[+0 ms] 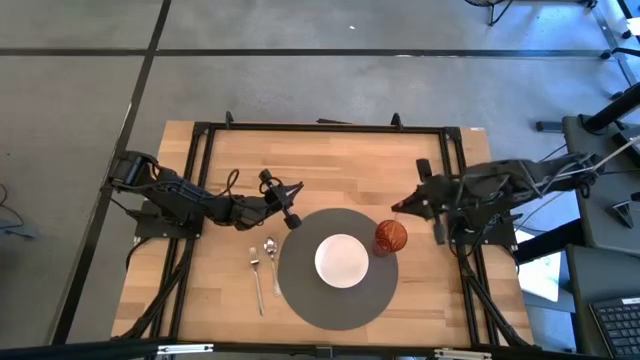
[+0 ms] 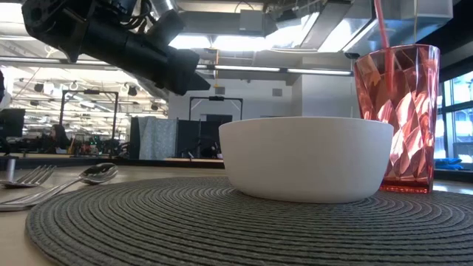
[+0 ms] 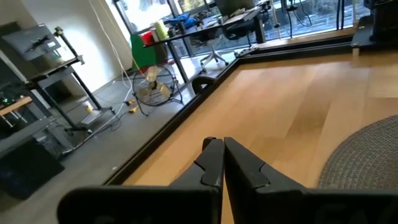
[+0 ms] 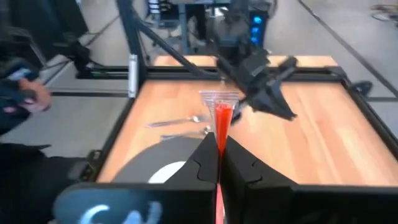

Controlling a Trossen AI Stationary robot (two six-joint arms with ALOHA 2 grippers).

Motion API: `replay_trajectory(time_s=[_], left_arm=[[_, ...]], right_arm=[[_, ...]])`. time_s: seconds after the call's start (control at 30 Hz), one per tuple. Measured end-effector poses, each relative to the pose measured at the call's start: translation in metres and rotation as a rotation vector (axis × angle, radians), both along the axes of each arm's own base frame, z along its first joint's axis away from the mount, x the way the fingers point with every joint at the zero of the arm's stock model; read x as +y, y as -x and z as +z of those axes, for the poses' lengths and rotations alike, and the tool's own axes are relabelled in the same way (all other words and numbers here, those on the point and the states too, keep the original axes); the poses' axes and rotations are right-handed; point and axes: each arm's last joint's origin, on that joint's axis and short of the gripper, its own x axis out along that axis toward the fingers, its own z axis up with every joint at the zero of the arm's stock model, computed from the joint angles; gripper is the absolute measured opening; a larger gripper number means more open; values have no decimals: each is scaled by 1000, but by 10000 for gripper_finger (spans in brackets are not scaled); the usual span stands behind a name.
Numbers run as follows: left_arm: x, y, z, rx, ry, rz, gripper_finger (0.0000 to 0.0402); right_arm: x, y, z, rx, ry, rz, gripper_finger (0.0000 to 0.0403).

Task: Pick & Place Utensil
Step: Put the orange straw into the orange glass to the right of the white bowl

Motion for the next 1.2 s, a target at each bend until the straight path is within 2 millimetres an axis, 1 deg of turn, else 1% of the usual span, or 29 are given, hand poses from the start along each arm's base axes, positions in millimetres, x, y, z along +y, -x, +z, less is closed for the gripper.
replay_trajectory(time_s=[0.1, 0.23, 0.43, 0.63, 0.7, 0.8, 1.03, 1.1, 1.2], left_arm=[[0, 0, 0, 0, 0, 0, 2], [0, 0, 0, 2, -1, -1, 2], [0, 0, 0, 1, -2, -1, 8], [0, 0, 0, 0, -1, -1, 4], [-1, 0, 0, 1, 0, -9, 2], [-1, -1, 0, 1, 5, -31, 2], [-1, -1, 0, -9, 19, -35, 8], [-1, -1, 0, -10, 20, -36, 7], [-1, -1, 0, -12, 23, -34, 4]], right_arm=[[2, -5, -16, 33, 2, 0, 2], [3, -8, -31, 63, -28, -11, 2], [6, -17, -71, 115, -50, -23, 3], [6, -18, -88, 135, -59, -25, 5], [6, -18, -88, 143, -71, -29, 12], [7, -17, -88, 150, -113, -22, 41], [5, -11, -82, 121, -134, -2, 155], [3, -5, -75, 92, -121, 8, 182], [-1, 10, -52, 21, -116, 23, 212]])
